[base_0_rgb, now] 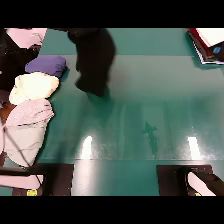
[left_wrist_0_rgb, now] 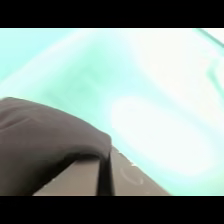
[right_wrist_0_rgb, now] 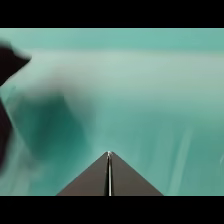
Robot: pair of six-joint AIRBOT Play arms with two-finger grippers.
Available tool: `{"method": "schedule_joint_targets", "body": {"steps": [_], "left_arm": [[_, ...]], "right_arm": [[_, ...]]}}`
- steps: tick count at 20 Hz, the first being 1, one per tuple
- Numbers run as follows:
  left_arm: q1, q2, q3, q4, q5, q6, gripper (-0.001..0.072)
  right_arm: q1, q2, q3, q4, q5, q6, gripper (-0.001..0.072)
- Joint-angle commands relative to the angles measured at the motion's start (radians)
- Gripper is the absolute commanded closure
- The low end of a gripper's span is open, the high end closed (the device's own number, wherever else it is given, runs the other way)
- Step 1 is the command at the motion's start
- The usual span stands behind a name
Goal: Fold the shirts.
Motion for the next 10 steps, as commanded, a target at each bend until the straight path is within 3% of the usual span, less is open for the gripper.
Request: {"method": "schedule_joint_targets", "body": {"steps": [1,4,6,8,9,10], "left_arm": [[-0.128,0.161,-0.064,-0.015,-0.109,0.071,0.0681],[-0.205,0.166,-0.151,0.236,-0.093,0.042,0.068],[-0.201,0.151,-0.264,0.371,-0.031,-0.028,0.0679],[-0.172,0.124,-0.386,0.413,0.04,-0.101,0.0679],[-0.151,0.107,-0.433,0.412,0.068,-0.118,0.0624],[-0.122,0.089,-0.465,0.412,0.078,-0.156,0.0285]], "right_arm": [[0.0,0.005,0.105,-0.015,-0.006,0.0,0.0695],[0.0,0.006,0.117,-0.006,0.036,0.0,0.0695],[0.0,0.006,0.117,-0.007,0.08,0.0,0.0695],[0.0,0.006,0.108,-0.007,0.097,0.0,0.0695],[0.0,0.006,0.103,-0.007,0.108,0.0,0.0695],[0.0,0.006,0.095,-0.006,0.112,0.0,0.0695]]}}
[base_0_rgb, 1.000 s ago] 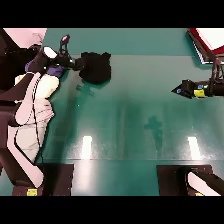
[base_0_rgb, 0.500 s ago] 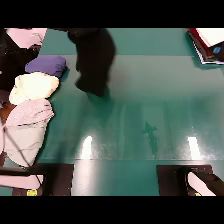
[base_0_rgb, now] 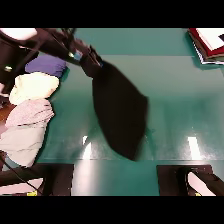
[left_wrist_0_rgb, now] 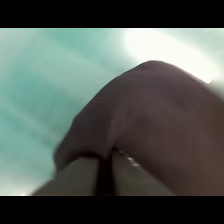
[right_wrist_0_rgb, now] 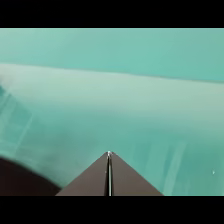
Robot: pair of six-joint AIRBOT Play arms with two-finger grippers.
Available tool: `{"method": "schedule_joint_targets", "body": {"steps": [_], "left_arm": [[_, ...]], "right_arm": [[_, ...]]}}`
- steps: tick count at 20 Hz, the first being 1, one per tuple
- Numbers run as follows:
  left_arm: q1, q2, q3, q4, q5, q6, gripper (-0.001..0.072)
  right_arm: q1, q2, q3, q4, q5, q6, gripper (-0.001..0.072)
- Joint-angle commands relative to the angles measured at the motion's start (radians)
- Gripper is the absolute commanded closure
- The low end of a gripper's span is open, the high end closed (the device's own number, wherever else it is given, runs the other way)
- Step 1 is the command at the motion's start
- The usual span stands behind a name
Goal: Fold the shirts.
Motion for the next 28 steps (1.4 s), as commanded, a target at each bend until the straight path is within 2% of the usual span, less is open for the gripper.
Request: {"method": "schedule_joint_targets", "body": {"steps": [1,2,6,10,13,16,19,20,21,22,23,24,26,27,28], "left_arm": [[0.063,-0.047,-0.135,0.08,0.06,-0.14,-0.0013],[0.102,-0.059,-0.135,0.08,0.035,-0.185,-0.0003],[0.257,-0.042,-0.174,0.076,-0.122,-0.257,-0.0003],[0.287,0.09,-0.554,0.075,-0.07,-0.241,-0.0003],[0.286,0.134,-0.829,0.032,0.04,-0.233,-0.0003],[0.285,0.133,-0.962,-0.116,0.157,-0.15,-0.0002],[0.285,0.133,-0.983,-0.137,0.206,-0.148,0.0],[0.285,0.133,-0.983,-0.148,0.206,-0.146,0.0119],[0.286,0.133,-0.983,-0.158,0.209,-0.141,0.0313],[0.285,0.133,-0.983,-0.161,0.211,-0.137,0.0355],[0.286,0.133,-0.983,-0.161,0.214,-0.137,0.0366],[0.286,0.134,-0.98,-0.16,0.208,-0.135,0.0686],[0.286,0.143,-0.915,-0.116,0.145,-0.146,0.0681],[0.286,0.16,-0.864,-0.088,0.113,-0.147,0.0681],[0.286,0.183,-0.803,-0.053,0.085,-0.154,0.0681]], "right_arm": [[0.0,0.0,-0.016,0.0,0.036,0.001,0.0695],[0.0,0.0,-0.026,0.0,0.037,0.001,0.0695],[0.0,-0.001,-0.059,0.0,0.033,0.0,0.0695],[0.0,-0.001,-0.087,0.002,0.031,0.0,0.0695],[0.002,0.0,-0.116,0.002,0.02,0.0,0.0695],[0.003,-0.001,-0.143,0.001,0.017,0.0,0.0695],[0.003,0.0,-0.166,0.002,0.011,0.0,0.0695],[0.003,-0.001,-0.172,0.002,0.011,0.0,0.0695],[0.003,-0.001,-0.183,0.002,0.01,0.0,0.0695],[0.003,-0.001,-0.195,0.002,0.01,0.0,0.0695],[0.003,-0.001,-0.212,0.002,0.011,0.0,0.0695],[0.003,-0.001,-0.233,0.001,0.01,0.0,0.0695],[0.008,-0.019,-0.278,0.003,0.012,0.0,0.0693],[0.022,-0.043,-0.304,0.002,0.016,0.0,0.0633],[0.039,-0.072,-0.329,0.003,0.024,0.0,0.041]]}}
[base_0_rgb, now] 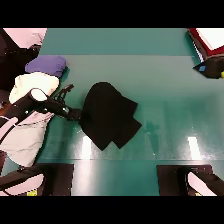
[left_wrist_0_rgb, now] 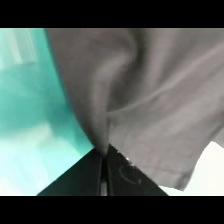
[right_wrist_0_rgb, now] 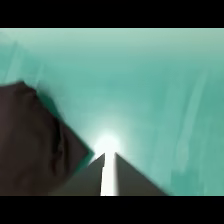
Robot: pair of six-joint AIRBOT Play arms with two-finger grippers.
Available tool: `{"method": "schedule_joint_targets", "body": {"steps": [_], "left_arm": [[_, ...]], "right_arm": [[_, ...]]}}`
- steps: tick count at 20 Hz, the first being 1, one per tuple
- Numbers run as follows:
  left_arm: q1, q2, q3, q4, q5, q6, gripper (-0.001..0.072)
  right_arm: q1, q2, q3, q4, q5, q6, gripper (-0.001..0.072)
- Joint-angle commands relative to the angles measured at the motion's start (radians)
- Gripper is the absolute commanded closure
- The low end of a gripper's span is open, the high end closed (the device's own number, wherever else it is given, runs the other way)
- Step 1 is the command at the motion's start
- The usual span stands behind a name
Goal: Fold the shirts.
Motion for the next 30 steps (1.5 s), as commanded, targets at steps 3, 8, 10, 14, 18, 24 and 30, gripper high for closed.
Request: {"method": "schedule_joint_targets", "body": {"steps": [3,8,10,14,18,24,30], "left_arm": [[0.001,0.105,0.286,0.156,-0.134,-0.031,0.068],[0.001,0.125,0.388,0.155,-0.176,-0.057,0.068],[0.001,0.125,0.385,0.155,-0.184,-0.058,0.068],[0.001,0.125,0.385,0.155,-0.181,-0.058,0.068],[0.001,0.125,0.385,0.155,-0.183,-0.058,0.068],[0.001,0.147,0.518,0.198,-0.185,-0.107,0.0681],[0.001,0.23,1.034,0.138,-0.229,-0.133,0.0681]], "right_arm": [[0.14,-0.199,-0.124,0.013,0.019,-0.023,0.0217],[0.314,-0.587,-0.048,0.159,0.005,-0.139,0.0218],[0.363,-0.706,0.03,0.16,0.027,-0.139,0.0218],[0.458,-0.854,0.163,0.228,0.074,-0.148,0.0223],[0.513,-0.905,0.208,0.224,0.084,-0.148,0.0459],[0.437,-0.735,0.208,0.171,0.078,-0.156,0.0698],[0.194,-0.146,0.208,0.083,0.056,-0.056,0.0699]]}}
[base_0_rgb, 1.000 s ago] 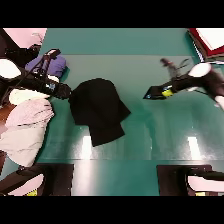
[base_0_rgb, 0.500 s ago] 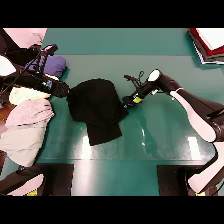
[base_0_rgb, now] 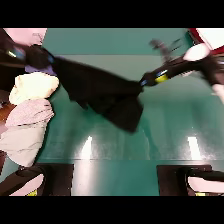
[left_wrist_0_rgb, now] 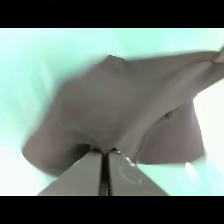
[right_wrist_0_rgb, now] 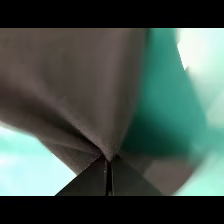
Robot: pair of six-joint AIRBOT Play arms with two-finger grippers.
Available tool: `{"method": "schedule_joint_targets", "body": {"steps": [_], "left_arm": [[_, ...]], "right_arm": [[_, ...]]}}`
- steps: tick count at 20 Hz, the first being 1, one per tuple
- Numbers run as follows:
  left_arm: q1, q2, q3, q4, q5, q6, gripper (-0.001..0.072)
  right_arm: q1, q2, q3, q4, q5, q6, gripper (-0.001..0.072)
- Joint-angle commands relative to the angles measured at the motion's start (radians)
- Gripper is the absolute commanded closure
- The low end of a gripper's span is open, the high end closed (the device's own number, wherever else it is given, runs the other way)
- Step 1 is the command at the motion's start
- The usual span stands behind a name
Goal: Fold the shirts.
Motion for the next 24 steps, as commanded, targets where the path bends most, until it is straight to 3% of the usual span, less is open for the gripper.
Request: {"method": "schedule_joint_targets", "body": {"steps": [1,5,9,13,18,21,24], "left_arm": [[0.001,0.046,0.261,-0.064,-0.022,-0.018,0.0681],[0.001,0.1,0.392,-0.212,-0.02,-0.034,0.0681],[0.001,0.113,0.385,-0.306,-0.031,-0.036,0.0681],[0.001,0.092,0.194,-0.256,-0.032,-0.035,0.068],[0.001,0.018,-0.279,-0.129,0.008,-0.026,0.068],[0.001,-0.079,-0.499,-0.027,0.157,-0.009,0.0679],[0.002,-0.193,-0.533,0.031,0.297,-0.016,0.0679]], "right_arm": [[-0.131,0.331,0.002,-0.063,-0.026,0.052,0.0699],[-0.275,0.612,0.009,-0.088,-0.019,0.102,0.0699],[-0.382,0.631,0.182,-0.085,0.046,0.114,0.0699],[-0.364,0.426,0.38,-0.07,0.156,0.121,0.0699],[-0.138,0.056,0.423,-0.104,0.173,0.119,0.0699],[-0.023,-0.192,0.423,-0.154,0.106,0.069,0.0698],[0.012,-0.379,0.425,-0.155,-0.034,0.072,0.0696]]}}
